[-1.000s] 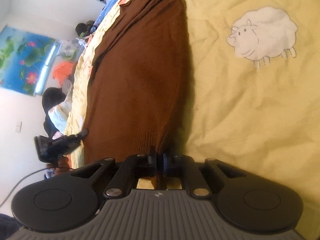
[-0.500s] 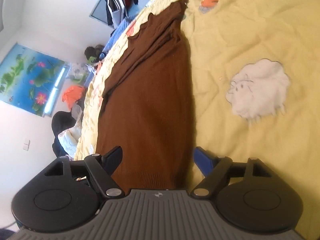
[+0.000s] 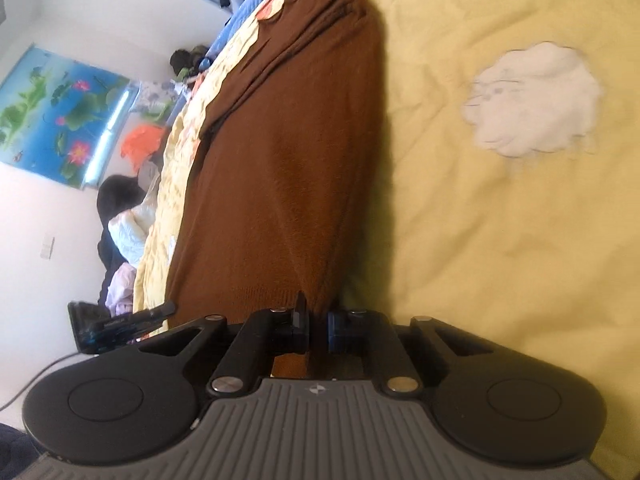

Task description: Fold small clothes

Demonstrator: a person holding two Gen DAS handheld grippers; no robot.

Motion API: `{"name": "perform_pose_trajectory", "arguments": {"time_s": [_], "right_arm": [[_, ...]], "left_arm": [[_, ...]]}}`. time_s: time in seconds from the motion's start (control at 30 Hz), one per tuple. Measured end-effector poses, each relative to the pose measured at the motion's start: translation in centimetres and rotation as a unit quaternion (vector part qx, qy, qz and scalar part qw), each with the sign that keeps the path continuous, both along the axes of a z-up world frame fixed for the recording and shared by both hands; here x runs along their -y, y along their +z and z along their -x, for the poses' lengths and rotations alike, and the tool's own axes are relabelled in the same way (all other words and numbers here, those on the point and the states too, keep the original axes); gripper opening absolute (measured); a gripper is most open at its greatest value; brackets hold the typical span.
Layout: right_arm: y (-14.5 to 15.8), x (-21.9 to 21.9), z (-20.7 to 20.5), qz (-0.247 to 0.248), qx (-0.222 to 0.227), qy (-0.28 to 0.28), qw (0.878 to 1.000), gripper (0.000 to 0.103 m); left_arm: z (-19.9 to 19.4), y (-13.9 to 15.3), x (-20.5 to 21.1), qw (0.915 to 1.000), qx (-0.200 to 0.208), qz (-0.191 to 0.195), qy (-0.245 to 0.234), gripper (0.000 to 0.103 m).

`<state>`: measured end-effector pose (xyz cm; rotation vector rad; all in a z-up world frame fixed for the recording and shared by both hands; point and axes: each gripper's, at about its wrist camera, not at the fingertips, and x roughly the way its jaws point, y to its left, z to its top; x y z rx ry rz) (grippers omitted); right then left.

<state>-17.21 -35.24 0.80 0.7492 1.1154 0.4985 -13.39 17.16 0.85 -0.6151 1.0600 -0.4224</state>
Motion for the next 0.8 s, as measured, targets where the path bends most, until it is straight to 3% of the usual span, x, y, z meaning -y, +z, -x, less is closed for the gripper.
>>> {"name": "perform_pose_trajectory", "arguments": {"time_s": [0.1, 0.13, 0.17, 0.2, 0.23, 0.3, 0.37, 0.4, 0.47, 0.5, 0.57, 0.67, 0.73, 0.8], "right_arm": [[-1.1, 0.5, 0.3, -0.031, -0.015, -0.013, 0.999, 0.021], [-1.2, 0.4, 0.3, -0.041, -0.018, -0.014, 0.999, 0.032], [-1.2, 0.3, 0.3, -0.053, -0.016, -0.015, 0.998, 0.048], [-1.0, 0.1, 0.4, -0.066, -0.01, -0.015, 0.998, 0.057], [-0.8, -0.1, 0.4, -0.075, -0.005, -0.014, 0.997, 0.067], [-0.1, -0.9, -0.2, -0.052, 0.0, -0.009, 0.999, 0.069], [1.6, -1.1, -1.3, 0.006, 0.019, -0.021, 1.0, 0.07], [2.8, -1.1, -1.9, 0.048, 0.04, -0.034, 0.997, 0.072], [5.1, -2.2, -3.8, 0.14, 0.098, -0.051, 0.984, 0.075], [5.9, -3.1, -5.0, 0.168, 0.124, -0.06, 0.976, 0.077], [6.5, -5.5, -8.1, 0.181, 0.157, -0.065, 0.969, 0.088], [5.3, -9.9, -13.3, 0.152, 0.191, -0.052, 0.968, 0.097], [3.8, -12.7, -16.8, 0.174, 0.18, -0.058, 0.966, 0.096], [2.3, -15.1, -19.0, 0.226, 0.167, -0.064, 0.958, 0.096]], "left_arm": [[-0.2, -1.1, 0.0, 0.9991, -0.026, 0.034, 0.007, 0.018], [-0.1, -1.3, 0.0, 0.998, -0.034, 0.053, 0.008, 0.031], [-0.1, -1.4, -0.2, 0.9969, -0.032, 0.071, 0.007, 0.04], [-0.1, -1.3, -0.1, 0.9961, -0.029, 0.084, 0.005, 0.055], [-0.2, -1.1, 0.2, 0.9962, -0.027, 0.083, 0.0, 0.058], [-0.9, 0.1, 1.0, 0.9992, -0.018, 0.033, -0.016, 0.059], [-1.8, 2.6, 1.2, 0.9982, 0.024, -0.053, 0.012, 0.059], [-2.4, 4.0, 1.3, 0.9933, 0.056, -0.095, 0.031, 0.059], [-4.2, 6.7, 2.8, 0.9737, 0.133, -0.173, 0.066, 0.059], [-5.2, 7.6, 4.3, 0.9638, 0.168, -0.193, 0.076, 0.059], [-7.7, 8.3, 8.1, 0.9519, 0.214, -0.205, 0.076, 0.059], [-12.4, 6.3, 14.5, 0.9407, 0.213, -0.255, 0.069, 0.059], [-15.0, 3.8, 17.8, 0.931, 0.194, -0.304, 0.059, 0.059], [-16.3, 1.2, 19.5, 0.9252, 0.164, -0.339, 0.048, 0.063]]}}
